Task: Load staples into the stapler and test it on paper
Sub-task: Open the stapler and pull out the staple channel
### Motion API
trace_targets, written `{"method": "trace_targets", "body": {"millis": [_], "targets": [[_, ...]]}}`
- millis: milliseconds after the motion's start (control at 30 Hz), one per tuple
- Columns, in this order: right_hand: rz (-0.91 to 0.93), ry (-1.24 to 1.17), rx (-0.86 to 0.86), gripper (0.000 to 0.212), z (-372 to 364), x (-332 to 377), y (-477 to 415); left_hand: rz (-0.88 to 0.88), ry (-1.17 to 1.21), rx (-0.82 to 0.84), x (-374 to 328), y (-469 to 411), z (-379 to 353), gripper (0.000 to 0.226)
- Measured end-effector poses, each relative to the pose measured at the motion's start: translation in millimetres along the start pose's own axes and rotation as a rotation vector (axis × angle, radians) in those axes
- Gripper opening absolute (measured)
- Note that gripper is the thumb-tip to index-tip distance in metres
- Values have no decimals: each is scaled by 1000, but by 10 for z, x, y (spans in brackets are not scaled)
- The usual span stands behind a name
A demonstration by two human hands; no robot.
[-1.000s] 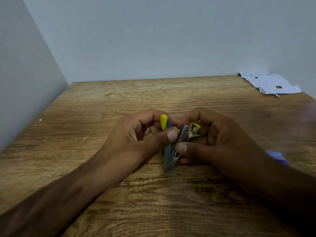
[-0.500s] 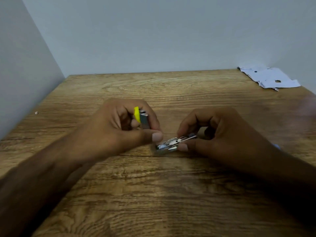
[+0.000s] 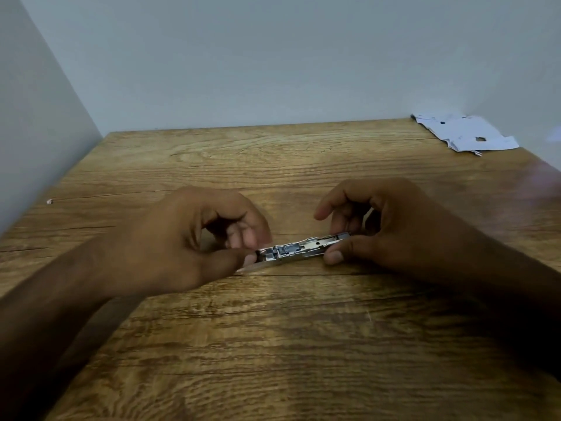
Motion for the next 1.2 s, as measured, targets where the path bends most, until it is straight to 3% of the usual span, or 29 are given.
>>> {"method": "trace_targets", "body": {"millis": [133, 367, 800, 1100, 1200], "targets": [[6, -33, 59, 57, -105, 45, 11, -82, -273, -1, -276, -43, -147, 27], [33, -20, 54, 67, -143, 66, 8, -169, -377, 89, -452, -66, -364, 46], [53, -69, 74, 70, -188, 75, 1, -127, -423, 77, -524, -90, -375, 38], [49, -124, 76, 68, -223, 73, -6, -129, -341, 69, -556, -104, -315, 11], [42, -109, 77, 69, -222, 75, 5, -123, -285, -1, -521, -114, -237, 23]]}}
Point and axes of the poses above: each hand's wrist, its own y-axis away from the middle knuckle, its own z-axis out of the back of the hand, x = y × z, the point moved 10 cm from there along -y, towards the middle knuckle, and after that the axes turned 13 degrees about -y, right-handed, at the moved point
